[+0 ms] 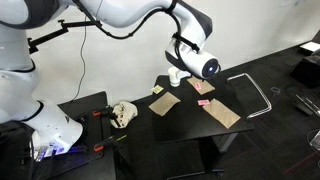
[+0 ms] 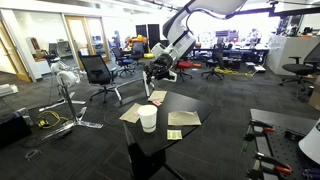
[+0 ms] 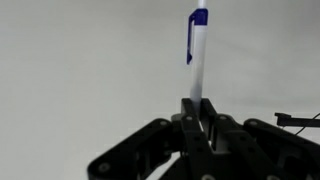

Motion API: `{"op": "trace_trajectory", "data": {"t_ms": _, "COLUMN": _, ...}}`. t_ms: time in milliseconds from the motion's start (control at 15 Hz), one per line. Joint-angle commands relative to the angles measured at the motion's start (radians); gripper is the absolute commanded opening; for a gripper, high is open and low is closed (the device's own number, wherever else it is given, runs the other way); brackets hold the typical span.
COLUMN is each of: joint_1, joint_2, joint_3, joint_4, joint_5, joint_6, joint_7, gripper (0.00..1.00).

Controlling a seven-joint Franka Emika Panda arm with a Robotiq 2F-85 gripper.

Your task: Put the pen inside the white cup

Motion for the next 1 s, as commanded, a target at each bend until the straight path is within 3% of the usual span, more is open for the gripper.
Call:
{"op": "trace_trajectory", "data": {"t_ms": 0, "joint_1": 0.013, "joint_2": 0.007, "joint_3": -0.015, "joint_4": -0.003, "joint_5": 0.044, "joint_6": 0.019, "joint_7": -0.028, "gripper": 0.03}}
{"op": "trace_trajectory", "data": {"t_ms": 933, "joint_1": 0.017, "joint_2": 0.072, "joint_3": -0.017, "joint_4": -0.008, "joint_5": 0.077, "joint_6": 0.043, "joint_7": -0.019, "gripper": 0.03}}
